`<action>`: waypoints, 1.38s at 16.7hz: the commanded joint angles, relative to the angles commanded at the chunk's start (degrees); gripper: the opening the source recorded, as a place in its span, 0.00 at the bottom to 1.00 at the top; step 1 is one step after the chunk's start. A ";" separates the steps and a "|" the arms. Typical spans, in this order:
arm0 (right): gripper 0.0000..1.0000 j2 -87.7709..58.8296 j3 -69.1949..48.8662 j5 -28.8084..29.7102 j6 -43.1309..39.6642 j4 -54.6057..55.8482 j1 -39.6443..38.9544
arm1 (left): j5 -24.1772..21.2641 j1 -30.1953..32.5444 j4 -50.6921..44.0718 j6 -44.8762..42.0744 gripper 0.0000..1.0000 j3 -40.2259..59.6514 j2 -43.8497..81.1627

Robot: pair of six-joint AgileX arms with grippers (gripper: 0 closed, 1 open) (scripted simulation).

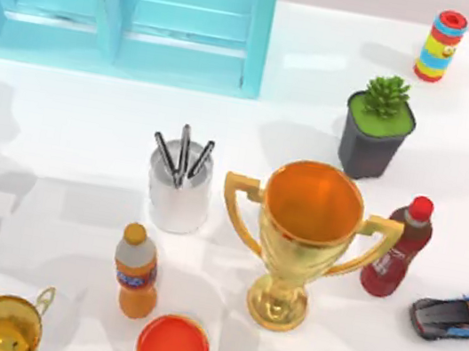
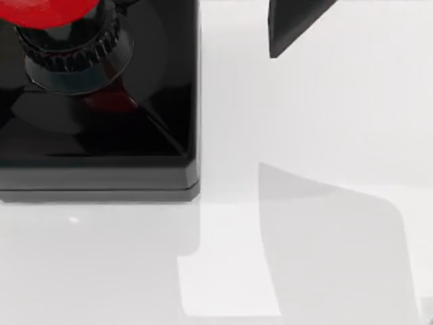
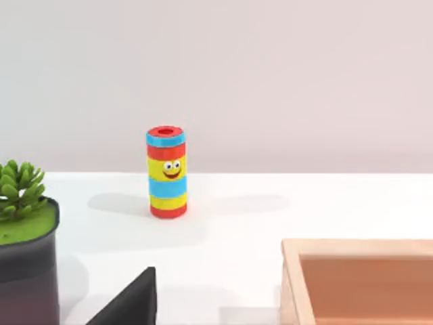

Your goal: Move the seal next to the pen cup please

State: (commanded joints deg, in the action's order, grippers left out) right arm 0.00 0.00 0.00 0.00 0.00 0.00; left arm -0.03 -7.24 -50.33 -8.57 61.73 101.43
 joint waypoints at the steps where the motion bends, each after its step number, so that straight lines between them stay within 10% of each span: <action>1: 1.00 0.00 0.00 0.00 0.00 0.00 0.00 | 0.00 0.00 0.00 0.00 0.77 0.00 0.00; 11: 1.00 0.00 0.00 0.00 0.00 0.00 0.00 | 0.00 0.00 0.00 0.00 0.02 0.00 0.00; 23: 1.00 0.00 0.00 0.00 0.00 0.00 0.00 | -0.02 2.19 -2.26 2.06 0.00 2.26 0.00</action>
State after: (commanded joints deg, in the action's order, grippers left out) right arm 0.00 0.00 0.00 0.00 0.00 0.00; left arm -0.05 -5.05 -52.60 -6.51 63.99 101.43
